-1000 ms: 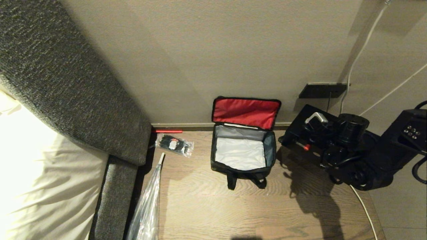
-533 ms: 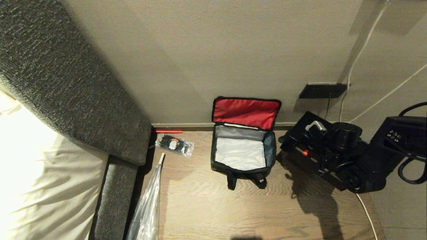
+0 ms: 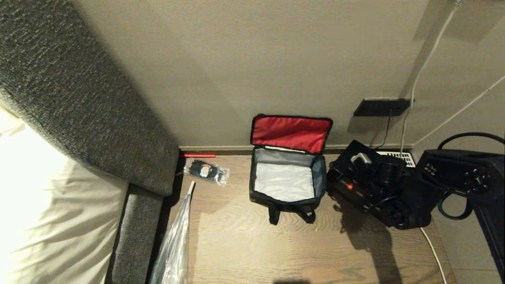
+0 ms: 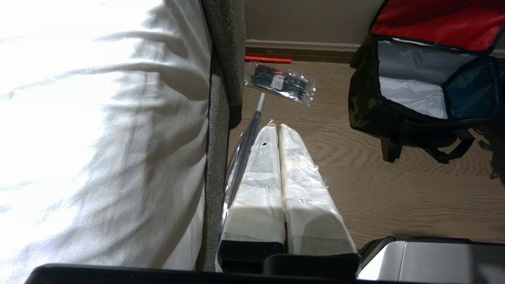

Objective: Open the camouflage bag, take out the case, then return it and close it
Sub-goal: Release the handle

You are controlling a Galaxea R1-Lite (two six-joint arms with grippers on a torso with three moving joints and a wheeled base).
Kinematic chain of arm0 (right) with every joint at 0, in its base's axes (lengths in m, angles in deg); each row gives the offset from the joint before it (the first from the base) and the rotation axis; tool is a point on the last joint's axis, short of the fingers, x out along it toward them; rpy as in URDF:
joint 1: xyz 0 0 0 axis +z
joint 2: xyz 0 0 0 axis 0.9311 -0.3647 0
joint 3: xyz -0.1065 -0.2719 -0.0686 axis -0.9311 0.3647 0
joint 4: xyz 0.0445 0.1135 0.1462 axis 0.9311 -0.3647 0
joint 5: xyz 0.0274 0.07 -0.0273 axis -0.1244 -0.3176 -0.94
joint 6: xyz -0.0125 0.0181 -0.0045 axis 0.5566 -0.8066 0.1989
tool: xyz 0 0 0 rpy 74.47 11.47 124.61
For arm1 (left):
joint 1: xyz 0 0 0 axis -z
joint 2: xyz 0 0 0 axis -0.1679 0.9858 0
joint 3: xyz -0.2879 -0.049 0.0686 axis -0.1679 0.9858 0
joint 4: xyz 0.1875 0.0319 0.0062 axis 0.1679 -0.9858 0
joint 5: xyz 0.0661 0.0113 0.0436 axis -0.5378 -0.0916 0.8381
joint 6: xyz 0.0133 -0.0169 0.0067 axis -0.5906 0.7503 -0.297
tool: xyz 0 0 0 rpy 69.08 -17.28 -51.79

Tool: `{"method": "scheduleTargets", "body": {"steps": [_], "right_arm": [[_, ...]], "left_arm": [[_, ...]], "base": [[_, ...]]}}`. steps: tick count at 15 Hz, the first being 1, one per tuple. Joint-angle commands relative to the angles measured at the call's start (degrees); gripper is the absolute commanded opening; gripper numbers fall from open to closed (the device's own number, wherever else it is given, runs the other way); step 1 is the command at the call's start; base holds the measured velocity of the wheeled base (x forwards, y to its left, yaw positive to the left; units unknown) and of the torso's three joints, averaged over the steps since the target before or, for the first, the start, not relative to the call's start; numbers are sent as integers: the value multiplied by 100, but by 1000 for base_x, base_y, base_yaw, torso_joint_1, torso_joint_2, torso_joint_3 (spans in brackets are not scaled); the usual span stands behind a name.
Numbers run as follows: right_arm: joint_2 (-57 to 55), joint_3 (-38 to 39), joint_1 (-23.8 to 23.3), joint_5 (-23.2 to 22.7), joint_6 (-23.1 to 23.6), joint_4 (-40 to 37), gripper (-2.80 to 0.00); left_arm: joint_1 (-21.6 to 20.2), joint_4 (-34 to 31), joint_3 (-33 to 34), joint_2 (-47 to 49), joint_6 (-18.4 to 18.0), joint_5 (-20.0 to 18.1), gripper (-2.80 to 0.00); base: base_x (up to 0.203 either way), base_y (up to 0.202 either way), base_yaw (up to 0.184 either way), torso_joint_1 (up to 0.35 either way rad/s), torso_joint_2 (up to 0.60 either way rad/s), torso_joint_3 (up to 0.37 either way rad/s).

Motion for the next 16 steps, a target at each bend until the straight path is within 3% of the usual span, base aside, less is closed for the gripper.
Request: {"method": "scheduleTargets", "body": {"steps": [1,10,11,16], "right_arm": [[-564,-386,6,-7,-22,37,-280],[-1326,-1112,-1,-537,-33,-24,-280],[-1344,-1122,-1,-565,-33,19,0],[-1372,-810,-1,-670,-16,-65,0]], "left_arm": [[0,-4,0,0,-3,2,-280],[0,-4,0,0,3,2,-280],[0,-2,0,0,-3,2,-280],[0,-4,0,0,-3,2,-280]], "base": [[0,0,0,0,0,0],[0,0,0,0,0,0],[0,0,0,0,0,0],[0,0,0,0,-5,4]]}}
